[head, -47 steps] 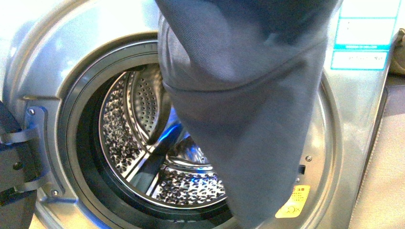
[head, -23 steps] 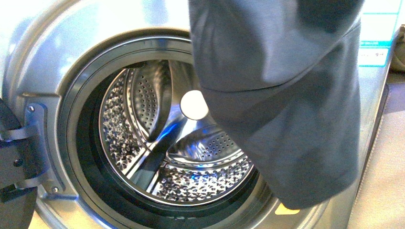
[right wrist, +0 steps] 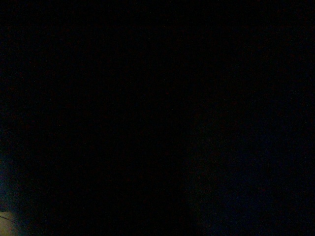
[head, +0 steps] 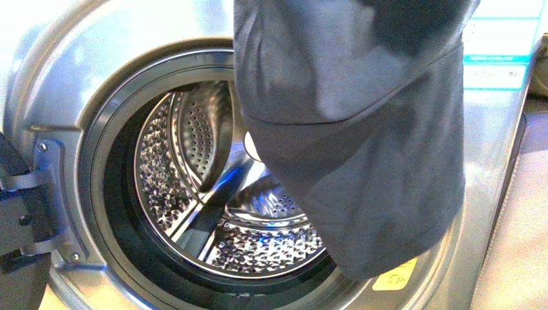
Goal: Collect clothes from washing machine
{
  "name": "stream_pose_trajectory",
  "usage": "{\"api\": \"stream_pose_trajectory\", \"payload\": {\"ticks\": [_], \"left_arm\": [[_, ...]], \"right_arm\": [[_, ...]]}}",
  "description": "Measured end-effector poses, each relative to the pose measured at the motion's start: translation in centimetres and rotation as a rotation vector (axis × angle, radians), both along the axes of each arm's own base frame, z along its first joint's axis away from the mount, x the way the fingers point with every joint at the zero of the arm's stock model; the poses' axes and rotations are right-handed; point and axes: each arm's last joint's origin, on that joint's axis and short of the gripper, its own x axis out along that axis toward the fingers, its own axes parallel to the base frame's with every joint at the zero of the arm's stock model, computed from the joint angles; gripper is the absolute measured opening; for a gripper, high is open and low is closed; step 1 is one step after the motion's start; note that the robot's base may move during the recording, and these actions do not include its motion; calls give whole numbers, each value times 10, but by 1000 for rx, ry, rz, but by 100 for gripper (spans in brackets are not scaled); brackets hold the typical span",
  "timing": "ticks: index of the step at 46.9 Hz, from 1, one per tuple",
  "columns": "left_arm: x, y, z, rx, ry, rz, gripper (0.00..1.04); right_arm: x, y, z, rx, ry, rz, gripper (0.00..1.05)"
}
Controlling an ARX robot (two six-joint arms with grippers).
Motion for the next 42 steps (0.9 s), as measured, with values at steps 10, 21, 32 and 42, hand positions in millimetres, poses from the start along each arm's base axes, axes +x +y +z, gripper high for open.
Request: {"api": "stream_pose_trajectory", "payload": {"ticks": [10,21,32,42], "left_arm": [[-1,0,1,0,-3,-4,76],[-1,0,1,-1,-4,-5,99],[-1,0,1,-1,-4,-6,98],[-1,0,1,-1,-4,-6,98]], "right_arm": [[-14,-21,1,30,0,-7,8],[-39,-51,14,73,-38,-21,7],[-66,-88,28,92,-87,-70,7],[-84,-123,36,74,-116,-131,7]]}}
